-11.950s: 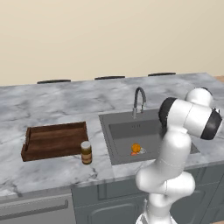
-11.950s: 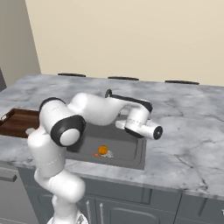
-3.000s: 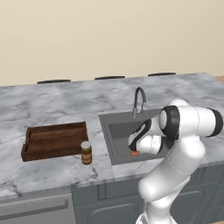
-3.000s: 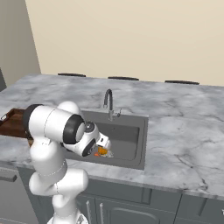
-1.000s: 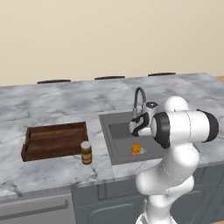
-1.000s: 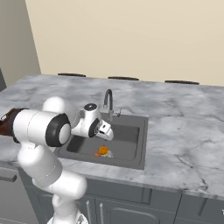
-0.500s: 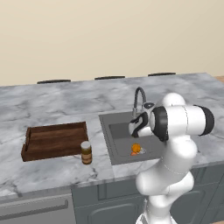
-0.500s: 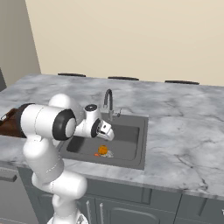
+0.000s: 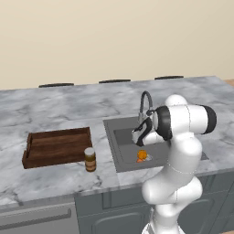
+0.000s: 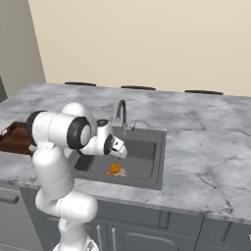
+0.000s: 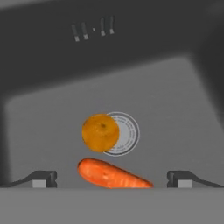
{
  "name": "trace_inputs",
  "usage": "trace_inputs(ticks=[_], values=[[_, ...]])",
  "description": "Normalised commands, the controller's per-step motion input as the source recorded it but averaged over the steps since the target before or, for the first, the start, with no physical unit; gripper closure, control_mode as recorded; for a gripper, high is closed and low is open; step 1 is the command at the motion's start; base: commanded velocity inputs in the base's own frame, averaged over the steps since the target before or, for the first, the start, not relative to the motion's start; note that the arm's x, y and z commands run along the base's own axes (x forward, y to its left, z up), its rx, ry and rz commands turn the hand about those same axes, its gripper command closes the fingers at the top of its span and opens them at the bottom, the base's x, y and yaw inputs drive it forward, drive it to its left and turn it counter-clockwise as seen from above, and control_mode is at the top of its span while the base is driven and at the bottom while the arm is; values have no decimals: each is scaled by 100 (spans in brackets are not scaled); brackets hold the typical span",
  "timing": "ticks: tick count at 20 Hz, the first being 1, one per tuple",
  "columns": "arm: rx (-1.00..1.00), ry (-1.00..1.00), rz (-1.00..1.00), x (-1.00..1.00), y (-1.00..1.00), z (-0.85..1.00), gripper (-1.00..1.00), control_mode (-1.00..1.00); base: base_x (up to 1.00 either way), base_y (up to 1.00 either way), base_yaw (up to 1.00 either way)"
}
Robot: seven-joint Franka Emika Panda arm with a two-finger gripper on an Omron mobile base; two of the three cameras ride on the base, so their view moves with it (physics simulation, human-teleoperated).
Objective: Pick up all produce items and place them in the sink. Turn on the sink faucet to wash them. Then turn the sink off and put them in the tray.
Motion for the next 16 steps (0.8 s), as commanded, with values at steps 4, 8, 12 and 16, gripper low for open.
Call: trace_inputs(ticks=[4,8,12,16], values=[[0,0,0,16,14,-14,-100,-100,0,0,0],[0,0,0,19,12,-16,-100,-100,0,0,0],[0,2,0,1,0,-20,-100,-100,0,0,0],[0,2,0,0,0,-20,-100,-100,0,0,0]])
